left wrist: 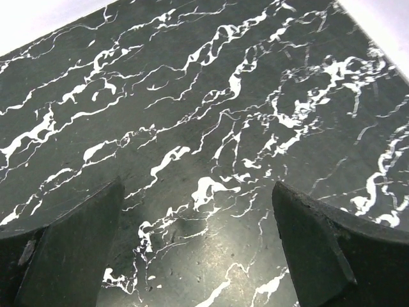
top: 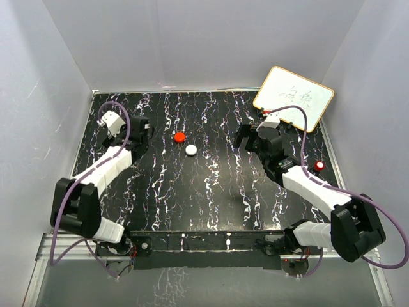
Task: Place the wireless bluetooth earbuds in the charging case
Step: Reset both arms
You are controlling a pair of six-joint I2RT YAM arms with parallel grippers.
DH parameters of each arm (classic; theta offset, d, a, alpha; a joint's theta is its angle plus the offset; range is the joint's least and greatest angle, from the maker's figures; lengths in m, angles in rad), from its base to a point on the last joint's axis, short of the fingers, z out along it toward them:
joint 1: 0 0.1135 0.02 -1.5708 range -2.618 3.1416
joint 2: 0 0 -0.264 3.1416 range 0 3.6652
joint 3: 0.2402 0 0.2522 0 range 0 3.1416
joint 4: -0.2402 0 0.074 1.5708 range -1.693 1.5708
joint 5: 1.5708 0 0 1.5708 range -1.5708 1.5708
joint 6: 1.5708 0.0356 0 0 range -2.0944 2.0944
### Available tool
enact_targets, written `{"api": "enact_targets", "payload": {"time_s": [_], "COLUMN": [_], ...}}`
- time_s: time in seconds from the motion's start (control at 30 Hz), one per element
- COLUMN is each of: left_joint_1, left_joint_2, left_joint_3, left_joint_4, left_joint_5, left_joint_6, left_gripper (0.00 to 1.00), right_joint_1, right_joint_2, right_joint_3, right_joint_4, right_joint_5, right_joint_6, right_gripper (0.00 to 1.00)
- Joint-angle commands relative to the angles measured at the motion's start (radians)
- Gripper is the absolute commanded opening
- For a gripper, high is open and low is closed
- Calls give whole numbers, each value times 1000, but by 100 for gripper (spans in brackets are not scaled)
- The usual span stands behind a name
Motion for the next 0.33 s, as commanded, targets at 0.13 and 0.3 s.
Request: {"api": "enact_targets", "payload": {"time_s": [0.13, 0.3], "left_joint_1": [-1, 0], "left_joint_2": [49, -82], "left_joint_3": [85, -34], "left_joint_4": [-200, -29], "left_joint_5": [-43, -19], "left_joint_6": [-59, 7], "left_gripper": [99, 98], "right_joint_1": [-14, -18], "right_joint_2": [-3, -18], "right_joint_3": [18, 4], "right_joint_4": [40, 43], "right_joint_5": [-5, -9], "right_joint_6": [8, 12], "right_gripper": [98, 98]}}
